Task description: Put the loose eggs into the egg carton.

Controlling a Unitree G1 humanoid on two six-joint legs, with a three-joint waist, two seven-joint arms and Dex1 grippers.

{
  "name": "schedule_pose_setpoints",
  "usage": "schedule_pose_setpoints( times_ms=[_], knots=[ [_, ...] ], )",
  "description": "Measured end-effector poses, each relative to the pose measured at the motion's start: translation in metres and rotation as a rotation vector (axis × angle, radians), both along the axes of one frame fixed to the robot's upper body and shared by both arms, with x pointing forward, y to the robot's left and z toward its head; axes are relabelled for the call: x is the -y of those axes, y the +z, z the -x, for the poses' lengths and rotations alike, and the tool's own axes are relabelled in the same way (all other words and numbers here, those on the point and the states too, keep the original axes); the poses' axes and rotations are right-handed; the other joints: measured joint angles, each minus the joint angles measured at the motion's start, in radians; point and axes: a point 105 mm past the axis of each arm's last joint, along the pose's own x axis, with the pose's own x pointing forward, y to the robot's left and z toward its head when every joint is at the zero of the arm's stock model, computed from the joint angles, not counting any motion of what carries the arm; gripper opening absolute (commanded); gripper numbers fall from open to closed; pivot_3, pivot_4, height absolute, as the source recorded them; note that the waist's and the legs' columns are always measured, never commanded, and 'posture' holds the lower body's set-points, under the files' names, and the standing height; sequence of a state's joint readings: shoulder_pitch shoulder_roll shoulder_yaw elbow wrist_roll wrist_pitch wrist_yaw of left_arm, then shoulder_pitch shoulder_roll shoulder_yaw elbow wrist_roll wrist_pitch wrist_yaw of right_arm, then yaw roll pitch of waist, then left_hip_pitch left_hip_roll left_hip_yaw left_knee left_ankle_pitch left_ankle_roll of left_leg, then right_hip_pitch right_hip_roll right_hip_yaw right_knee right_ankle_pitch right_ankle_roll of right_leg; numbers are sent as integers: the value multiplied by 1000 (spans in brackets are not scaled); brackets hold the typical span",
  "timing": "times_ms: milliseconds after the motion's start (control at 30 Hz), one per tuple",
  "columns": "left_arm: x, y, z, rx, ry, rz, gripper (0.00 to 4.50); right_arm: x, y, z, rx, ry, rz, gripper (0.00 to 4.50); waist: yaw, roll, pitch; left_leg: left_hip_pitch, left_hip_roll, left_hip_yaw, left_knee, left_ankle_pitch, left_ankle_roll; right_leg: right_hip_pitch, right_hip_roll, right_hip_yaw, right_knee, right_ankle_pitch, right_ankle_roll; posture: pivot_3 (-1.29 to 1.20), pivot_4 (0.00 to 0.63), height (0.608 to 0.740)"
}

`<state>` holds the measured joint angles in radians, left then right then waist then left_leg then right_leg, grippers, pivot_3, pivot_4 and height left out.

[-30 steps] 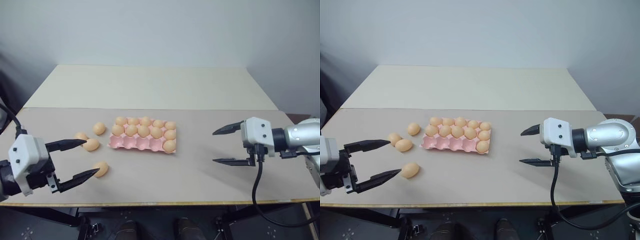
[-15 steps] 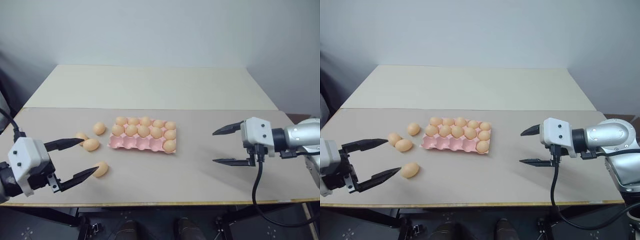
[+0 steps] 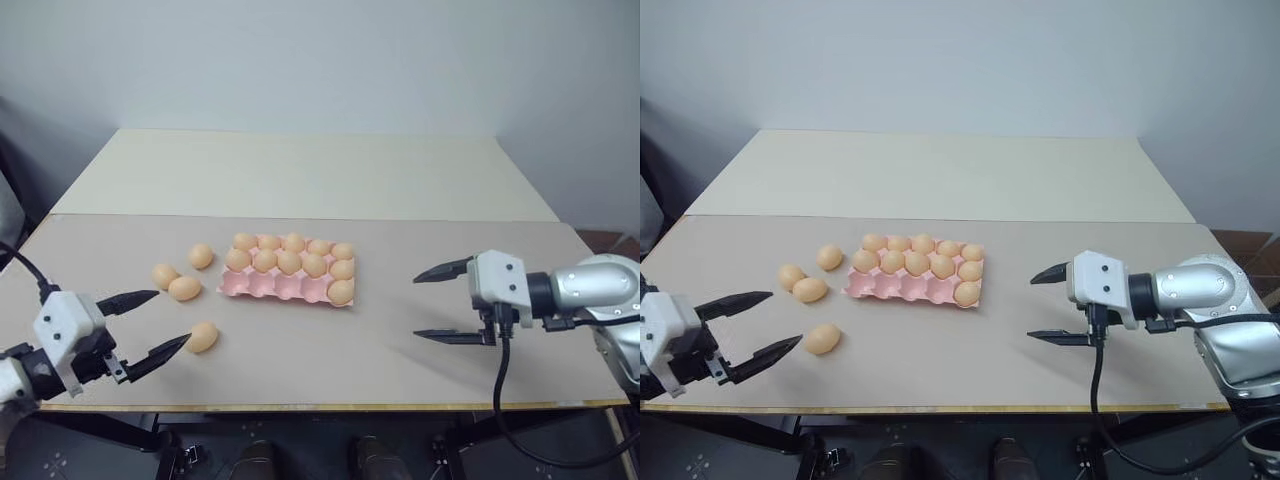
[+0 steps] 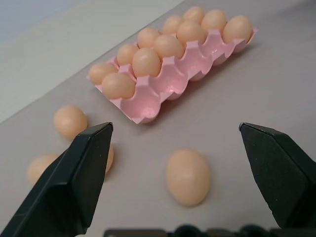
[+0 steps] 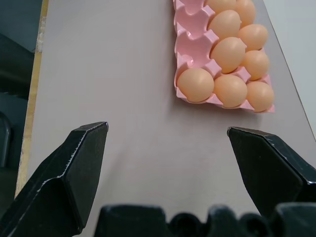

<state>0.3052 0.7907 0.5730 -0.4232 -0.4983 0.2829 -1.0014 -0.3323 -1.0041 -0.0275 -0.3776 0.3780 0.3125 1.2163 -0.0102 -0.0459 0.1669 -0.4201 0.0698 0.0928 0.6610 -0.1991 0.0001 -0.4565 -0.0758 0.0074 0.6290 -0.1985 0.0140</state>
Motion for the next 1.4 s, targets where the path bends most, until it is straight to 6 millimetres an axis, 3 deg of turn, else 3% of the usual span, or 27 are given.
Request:
schedule_pose_setpoints(
  times_ms=[267, 533, 667, 767, 900, 1167, 1400],
  knots=[
    [8, -35, -25, -82, -43, -26, 4463, -10, 4, 11, 20, 26, 34, 4500, 3, 0, 0, -1, 0, 0, 0, 0, 0, 0, 0, 0, 0, 0, 0, 0, 150, 740],
    [19, -64, -40, -182, -78, -10, 4463, -7, -1, 18, -14, -12, 36, 4500, 4, 0, 0, 0, 0, 0, 0, 0, 0, 0, 0, 0, 0, 0, 0, 0, 150, 740],
    [18, -67, -44, -195, -72, -11, 3660, -5, 2, 17, 2, -32, 28, 4500, 2, 0, 0, -1, 0, 0, 0, 0, 0, 0, 0, 0, 0, 0, 0, 0, 150, 740],
    [17, -72, -44, -215, -70, -22, 2641, -4, 4, 17, 11, -43, 28, 4500, 2, 0, 0, -1, 0, 0, 0, 0, 0, 0, 0, 0, 0, 0, 0, 0, 150, 740],
    [16, -72, -45, -211, -61, -25, 1695, -3, 2, 17, 2, -44, 23, 4500, 2, 0, 0, 0, 0, 0, 0, 0, 0, 0, 0, 0, 0, 0, 0, 0, 150, 740],
    [19, -69, -43, -212, -90, -27, 1695, -3, 2, 17, 4, -54, 19, 4500, 2, 0, 0, -1, 0, 0, 0, 0, 0, 0, 0, 0, 0, 0, 0, 0, 150, 740],
    [52, -18, -44, -95, -276, 144, 1695, -3, 2, 15, 17, -76, 12, 4500, 7, 0, 0, -1, 0, 0, 0, 0, 0, 0, 0, 0, 0, 0, 0, 0, 150, 740]
  ],
)
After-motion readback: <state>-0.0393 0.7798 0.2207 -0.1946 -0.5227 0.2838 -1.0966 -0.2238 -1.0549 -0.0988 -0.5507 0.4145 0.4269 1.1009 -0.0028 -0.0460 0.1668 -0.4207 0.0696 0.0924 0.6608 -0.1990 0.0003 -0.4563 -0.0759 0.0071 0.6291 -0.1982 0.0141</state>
